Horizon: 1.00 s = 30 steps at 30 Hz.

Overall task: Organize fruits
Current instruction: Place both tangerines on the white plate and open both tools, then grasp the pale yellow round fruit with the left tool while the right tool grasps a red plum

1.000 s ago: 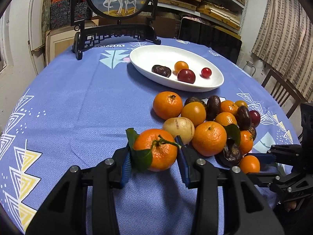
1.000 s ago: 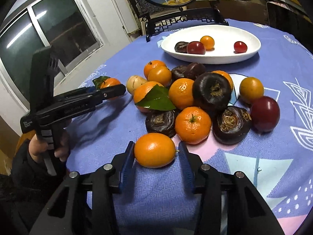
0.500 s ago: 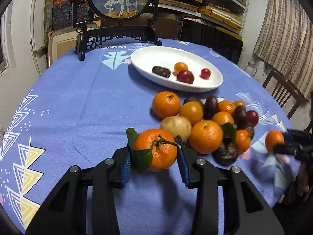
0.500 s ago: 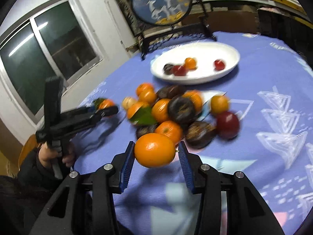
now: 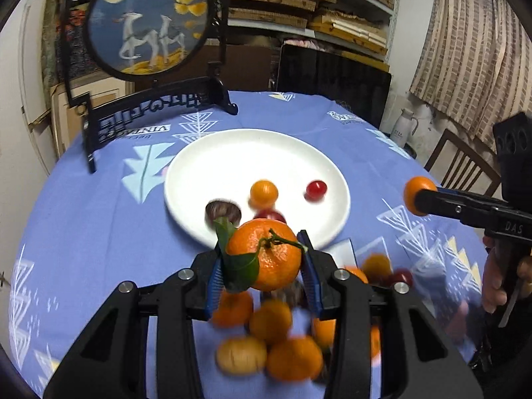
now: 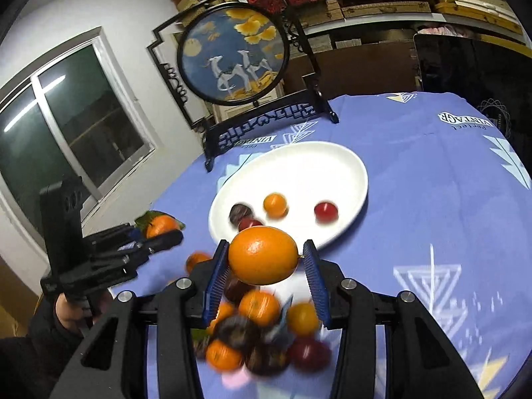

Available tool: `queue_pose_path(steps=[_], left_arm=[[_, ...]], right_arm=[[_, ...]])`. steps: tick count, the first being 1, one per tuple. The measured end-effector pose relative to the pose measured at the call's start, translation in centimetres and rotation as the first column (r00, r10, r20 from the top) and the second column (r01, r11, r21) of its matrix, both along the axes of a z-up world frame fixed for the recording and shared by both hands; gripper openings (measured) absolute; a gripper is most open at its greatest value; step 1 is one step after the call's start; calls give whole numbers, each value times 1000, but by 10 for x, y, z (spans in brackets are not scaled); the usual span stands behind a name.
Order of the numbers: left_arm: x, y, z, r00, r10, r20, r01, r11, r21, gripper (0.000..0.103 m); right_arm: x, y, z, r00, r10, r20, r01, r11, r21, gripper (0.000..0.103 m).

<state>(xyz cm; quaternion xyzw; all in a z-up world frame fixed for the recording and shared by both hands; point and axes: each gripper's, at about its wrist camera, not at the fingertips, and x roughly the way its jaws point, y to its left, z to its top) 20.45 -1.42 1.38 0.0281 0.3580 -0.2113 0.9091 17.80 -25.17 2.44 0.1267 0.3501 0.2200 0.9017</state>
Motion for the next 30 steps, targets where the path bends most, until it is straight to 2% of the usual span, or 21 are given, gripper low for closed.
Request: queue_pose_path(steps=[5,10,12,13,15,19,21,26,30], left_arm=[[61,-19,-9,999,9,-45,-9,1000,8,40],[118,-25,-34,985,48,-166,-45,999,22,41],[124,-23,-38,982,75,-171,-71,997,31,50],[123,-21,-36,983,76,-169,-75,997,14,51],[116,-18,-30,987,75,-142,-75,997,5,57],[82,-11,-13,994,55,-89,-56,998,-8,59],[60,-6,-8,996,46,-70,-46,999,2,68],[0,14,-12,999,8,-51,-6,999,35,69],[-45,29,-23,1000,-12,-29,14,996,91,69]], right_arm=[[67,8,-12,998,-25,-53,24,1000,-8,45],[113,24,-31,995,-40,-93,35,998,-51,46],[124,28,-36,993,-57,-99,49,996,-80,46],[124,30,-37,993,-61,-97,53,995,-88,46],[118,31,-36,995,-63,-80,55,994,-99,46],[93,28,-32,997,-48,-63,41,994,-98,48],[70,26,-29,998,-33,-44,29,996,-86,53],[12,19,-30,1000,-8,-20,6,998,-62,56],[-27,10,-35,1000,-11,-5,10,999,-45,57]])
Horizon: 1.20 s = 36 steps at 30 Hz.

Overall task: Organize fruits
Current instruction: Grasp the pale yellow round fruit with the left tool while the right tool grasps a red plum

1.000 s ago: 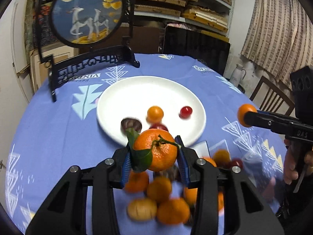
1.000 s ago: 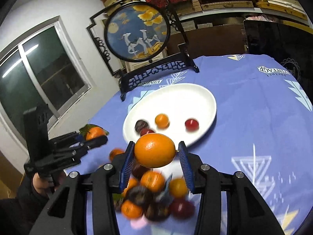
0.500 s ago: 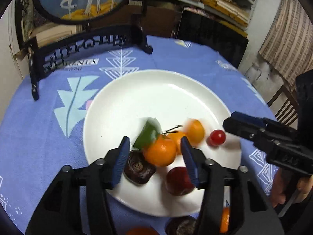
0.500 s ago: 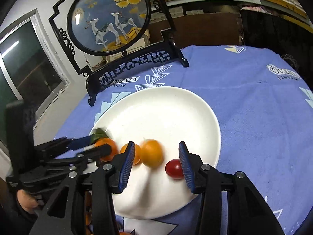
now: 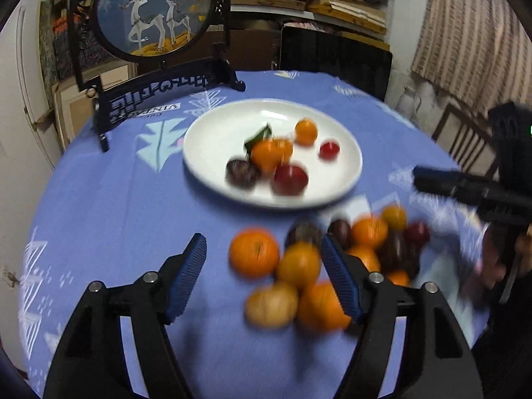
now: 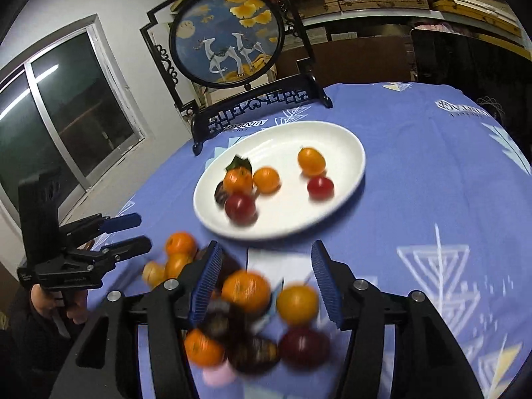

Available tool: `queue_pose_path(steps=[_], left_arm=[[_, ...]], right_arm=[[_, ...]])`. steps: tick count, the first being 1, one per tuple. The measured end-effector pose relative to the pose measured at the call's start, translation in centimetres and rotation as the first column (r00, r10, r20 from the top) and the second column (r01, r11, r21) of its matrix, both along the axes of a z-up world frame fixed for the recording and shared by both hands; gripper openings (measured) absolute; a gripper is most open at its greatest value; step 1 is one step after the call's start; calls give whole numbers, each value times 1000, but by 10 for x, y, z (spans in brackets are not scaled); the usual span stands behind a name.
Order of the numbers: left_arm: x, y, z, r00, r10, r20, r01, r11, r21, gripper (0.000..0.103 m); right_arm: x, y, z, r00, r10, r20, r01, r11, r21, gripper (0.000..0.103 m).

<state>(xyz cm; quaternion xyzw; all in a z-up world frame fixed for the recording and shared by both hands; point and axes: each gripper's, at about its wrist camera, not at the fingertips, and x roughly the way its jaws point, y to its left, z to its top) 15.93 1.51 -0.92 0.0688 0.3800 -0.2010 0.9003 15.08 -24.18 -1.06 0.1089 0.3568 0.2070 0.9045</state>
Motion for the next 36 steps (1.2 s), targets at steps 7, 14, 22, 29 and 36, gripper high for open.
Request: queue_pose_path(steps=[7,14,22,29,36], left_arm=[[-25,18,-31,998,34,-43,-32,998,49,65],[-23,9,-42,998,32,-47,-29,998,46,56],[0,4,-49,994,52,-95,-50,999,20,70],[12,12,-53,982,1,-189,-30,988,-151,38],[3,11,-44,992,-6,-125,-16,984,-178,38]], right_arm=[[-37,-18,-16,999,-39,-8,40,997,69,57],[-55,-18,-31,998,-40,-44,43,997,65,57],[-61,-21,-39,997,-48,-59,52,996,72,57],[-60,-18,-43,997,-36,-61,39,998,56,57],[-60,-16,-40,995,-81,-58,79,996,-33,57]])
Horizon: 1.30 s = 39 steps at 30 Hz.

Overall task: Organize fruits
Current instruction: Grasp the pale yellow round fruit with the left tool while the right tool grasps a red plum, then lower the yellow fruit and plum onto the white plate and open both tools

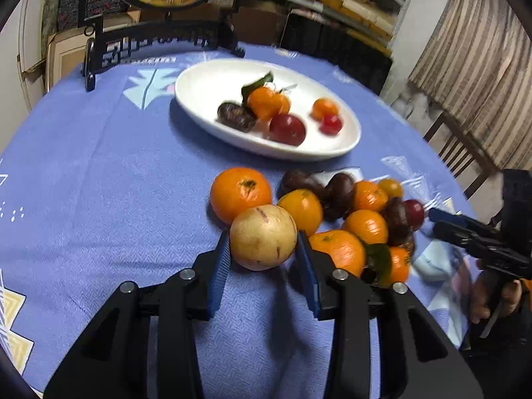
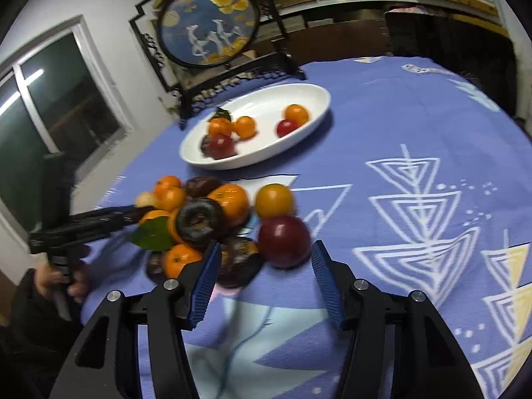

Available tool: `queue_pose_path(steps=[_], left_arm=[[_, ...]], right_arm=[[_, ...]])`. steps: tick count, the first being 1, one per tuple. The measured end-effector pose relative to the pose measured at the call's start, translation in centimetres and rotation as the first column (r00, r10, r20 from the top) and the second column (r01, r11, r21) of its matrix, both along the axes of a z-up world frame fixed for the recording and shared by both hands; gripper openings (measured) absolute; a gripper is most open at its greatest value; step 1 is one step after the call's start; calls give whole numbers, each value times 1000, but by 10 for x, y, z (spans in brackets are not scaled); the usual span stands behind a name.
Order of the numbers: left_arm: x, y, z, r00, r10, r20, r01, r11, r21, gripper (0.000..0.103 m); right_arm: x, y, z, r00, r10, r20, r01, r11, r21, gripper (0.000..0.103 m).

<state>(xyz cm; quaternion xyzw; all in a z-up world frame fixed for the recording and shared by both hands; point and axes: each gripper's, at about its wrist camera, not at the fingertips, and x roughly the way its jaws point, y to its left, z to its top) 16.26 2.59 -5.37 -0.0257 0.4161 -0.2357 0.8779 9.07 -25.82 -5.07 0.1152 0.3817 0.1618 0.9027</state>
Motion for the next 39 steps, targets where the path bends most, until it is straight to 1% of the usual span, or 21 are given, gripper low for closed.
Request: queue_pose_path(steps=[2,5,8,10,12,15,16,17,19,23,25,28,31,32,34,36,39], left_arm=[[-6,2,4,999,7,37,-7,1000,-5,38],[-13,4,7,998,18,67,-17,1000,-21,38],[-17,11,11,996,42,83,-37,998,-50,38],[-16,14,11,995,50,85,-45,997,-63,38],[-15,15,11,995,51,85,-46,997,-63,38],[-15,15,10,995,51,88,-46,997,-59,38],[-15,16,11,995,53,89,-48,997,-59,38],[-15,16,11,995,53,89,-48,997,-60,38],[-15,17,11,994,58,93,-53,997,-59,38],[-17,19,13,993,73,89,-68,996,-59,38],[-19,21,18,993,73,91,-66,995,-78,38],[-19,15,35,991,64,117,-58,997,-53,38],[-4,11,54,990,54,127,-45,997,-69,38],[4,9,58,991,49,123,-40,996,-77,38],[27,1,65,991,36,126,-26,996,-84,38],[49,-6,68,991,41,130,-31,997,-73,39],[93,-14,64,993,66,95,-60,996,-69,39]], right_arm=[[3,1,2,1000,-11,-2,11,999,-33,57],[12,7,2,1000,-14,-21,13,997,-70,57],[24,9,-2,999,-10,-45,8,999,-47,57],[28,9,-5,998,-27,-54,25,998,-49,57],[32,5,-10,995,-51,-85,48,998,-35,57],[38,1,-16,991,-49,-126,50,999,-1,56],[39,0,-17,991,-47,-128,49,999,13,44],[39,-1,-18,991,-30,-132,36,999,40,40],[37,-2,-18,992,-25,-122,33,998,58,40],[27,-6,-10,994,-22,-104,32,995,91,40],[22,-6,-1,996,-5,-93,13,996,93,40],[19,-10,28,999,16,-48,-11,995,98,40],[32,-13,58,999,32,-3,-32,994,100,40],[43,-13,68,999,33,5,-33,995,99,40],[62,-13,78,999,50,18,-52,991,125,40],[94,-9,83,998,58,26,-62,986,155,40],[136,-4,74,1000,29,-7,-27,982,189,40]])
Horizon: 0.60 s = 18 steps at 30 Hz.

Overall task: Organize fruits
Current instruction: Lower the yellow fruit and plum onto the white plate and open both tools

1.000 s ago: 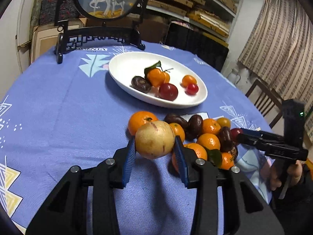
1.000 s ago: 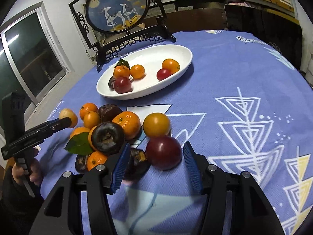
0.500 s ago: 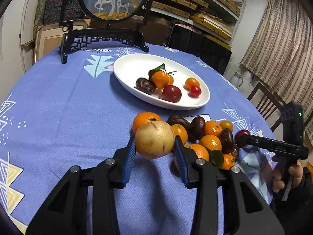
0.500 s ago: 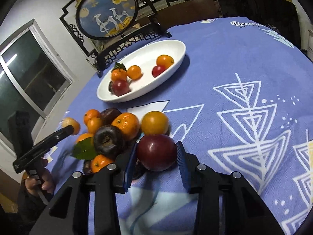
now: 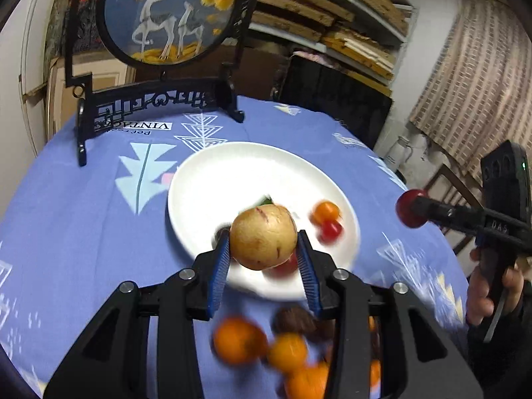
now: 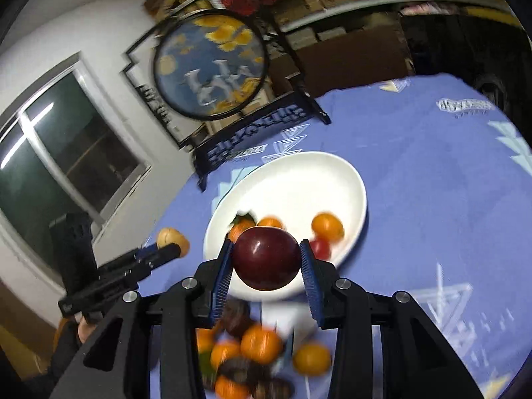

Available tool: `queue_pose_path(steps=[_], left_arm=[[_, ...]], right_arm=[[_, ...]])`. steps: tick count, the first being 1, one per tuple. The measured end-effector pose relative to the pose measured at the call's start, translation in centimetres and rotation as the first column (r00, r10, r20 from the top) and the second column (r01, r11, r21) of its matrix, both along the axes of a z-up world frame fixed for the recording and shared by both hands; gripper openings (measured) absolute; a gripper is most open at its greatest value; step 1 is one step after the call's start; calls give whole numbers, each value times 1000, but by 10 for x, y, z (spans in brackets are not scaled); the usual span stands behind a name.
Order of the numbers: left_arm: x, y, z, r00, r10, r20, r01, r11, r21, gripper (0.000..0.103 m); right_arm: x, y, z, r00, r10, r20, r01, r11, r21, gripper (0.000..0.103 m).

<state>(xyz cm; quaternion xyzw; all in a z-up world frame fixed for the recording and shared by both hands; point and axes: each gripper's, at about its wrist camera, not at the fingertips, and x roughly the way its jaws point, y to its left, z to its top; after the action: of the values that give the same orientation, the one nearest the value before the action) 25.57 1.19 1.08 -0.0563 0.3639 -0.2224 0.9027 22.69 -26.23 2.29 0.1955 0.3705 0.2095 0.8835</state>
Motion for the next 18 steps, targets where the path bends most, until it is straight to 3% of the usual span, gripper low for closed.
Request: queue_pose_path(steps=[6,9,14,18], left_arm=[[64,-18,-19,997,38,-66,-35,999,40,40],[81,-17,-26,994,55,-99,-53,998,25,42],[56,-10,-16,998,43,-54,-42,999,23,43],[8,-7,-11,1000,8,-16,-7,998,56,63]], right_arm=[[69,25,-26,999,-21,-30,20,999,-43,42],[82,31,-31,999,-47,10,48,996,-79,54],[61,33,-22,998,-23,58,29,994,-103,55],[16,30,-16,996,15,92,-2,991,-137,57]])
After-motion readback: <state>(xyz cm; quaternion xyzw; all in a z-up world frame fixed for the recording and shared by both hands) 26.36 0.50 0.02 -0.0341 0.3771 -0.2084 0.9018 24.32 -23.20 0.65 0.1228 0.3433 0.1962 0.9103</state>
